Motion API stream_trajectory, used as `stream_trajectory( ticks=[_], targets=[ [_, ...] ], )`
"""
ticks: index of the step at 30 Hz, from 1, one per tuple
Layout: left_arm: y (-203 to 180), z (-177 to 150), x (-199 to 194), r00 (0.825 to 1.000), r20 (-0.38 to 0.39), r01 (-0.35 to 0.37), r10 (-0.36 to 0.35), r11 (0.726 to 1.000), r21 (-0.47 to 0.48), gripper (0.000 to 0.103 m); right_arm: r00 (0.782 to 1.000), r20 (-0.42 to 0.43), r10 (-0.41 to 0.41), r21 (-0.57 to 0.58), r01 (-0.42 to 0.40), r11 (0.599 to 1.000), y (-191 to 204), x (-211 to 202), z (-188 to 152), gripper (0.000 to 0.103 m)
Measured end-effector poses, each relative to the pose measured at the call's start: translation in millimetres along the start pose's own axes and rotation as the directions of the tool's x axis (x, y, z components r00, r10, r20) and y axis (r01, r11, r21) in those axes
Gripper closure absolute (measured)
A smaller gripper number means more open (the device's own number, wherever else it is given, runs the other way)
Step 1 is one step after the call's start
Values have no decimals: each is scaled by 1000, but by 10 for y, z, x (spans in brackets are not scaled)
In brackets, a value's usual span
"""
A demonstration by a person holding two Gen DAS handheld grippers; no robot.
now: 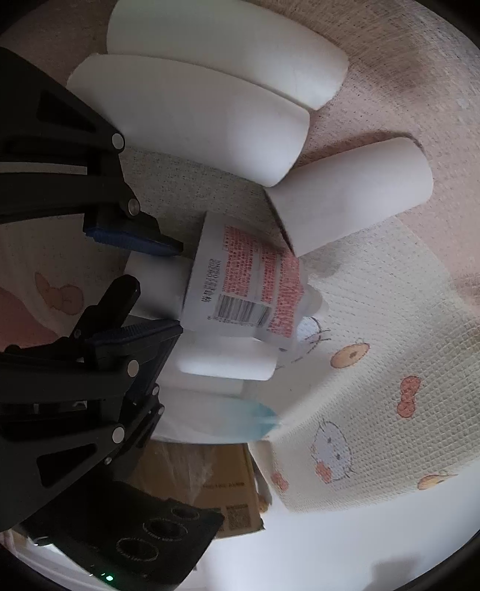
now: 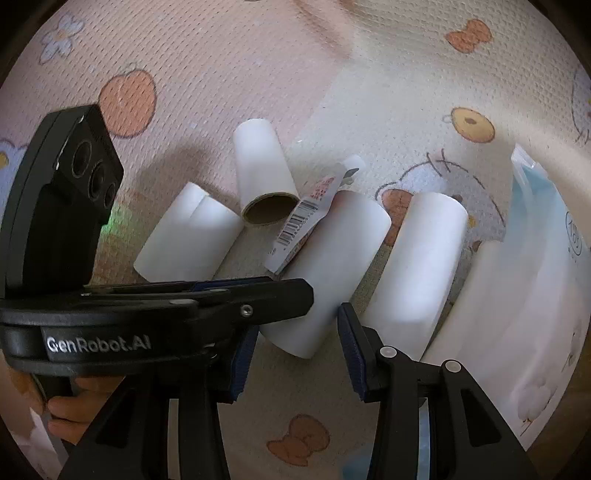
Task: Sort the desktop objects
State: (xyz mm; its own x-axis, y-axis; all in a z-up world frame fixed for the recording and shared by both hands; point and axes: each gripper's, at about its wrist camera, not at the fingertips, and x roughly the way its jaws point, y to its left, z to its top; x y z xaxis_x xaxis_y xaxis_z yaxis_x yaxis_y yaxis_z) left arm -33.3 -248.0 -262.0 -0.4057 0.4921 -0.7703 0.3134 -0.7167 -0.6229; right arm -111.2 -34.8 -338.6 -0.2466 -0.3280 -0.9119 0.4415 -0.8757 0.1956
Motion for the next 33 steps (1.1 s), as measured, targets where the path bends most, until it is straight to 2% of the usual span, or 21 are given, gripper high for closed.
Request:
stream_trajectory(
  ticks=[5, 10, 13, 15, 20, 25, 29, 33],
  targets=[
    [68, -111, -47, 1000, -19, -3, 3, 1000, -28, 65, 1000, -21, 14, -26, -15, 1000, 42, 18, -67, 62],
    [144, -425, -162, 999, 29, -14, 16, 998, -66, 66, 996, -70, 60, -64, -65, 996, 126, 41, -198, 60],
    [225, -591, -244, 998, 57, 8, -1, 993, -116, 68, 993, -87, 77, -103, -86, 991, 193, 56, -270, 58],
    [282, -630, -273, 998, 62, 37, -28, 989, -143, 75, 992, -93, 87, -111, -97, 989, 215, 87, -302, 58],
    [391, -616, -263, 996, 58, 80, -71, 979, -188, 74, 988, -108, 113, -80, -122, 989, 180, 150, -285, 58],
    [402, -550, -221, 995, 79, 77, -63, 977, -197, 63, 986, -105, 130, -51, -136, 989, 149, 169, -242, 58],
    [453, -484, -142, 989, 92, 129, -112, 969, -209, 62, 985, -101, 141, -31, -145, 989, 129, 190, -209, 58],
    [462, -513, -156, 989, 94, 130, -113, 972, -197, 62, 985, -103, 137, -18, -140, 990, 118, 222, -194, 58]
  ],
)
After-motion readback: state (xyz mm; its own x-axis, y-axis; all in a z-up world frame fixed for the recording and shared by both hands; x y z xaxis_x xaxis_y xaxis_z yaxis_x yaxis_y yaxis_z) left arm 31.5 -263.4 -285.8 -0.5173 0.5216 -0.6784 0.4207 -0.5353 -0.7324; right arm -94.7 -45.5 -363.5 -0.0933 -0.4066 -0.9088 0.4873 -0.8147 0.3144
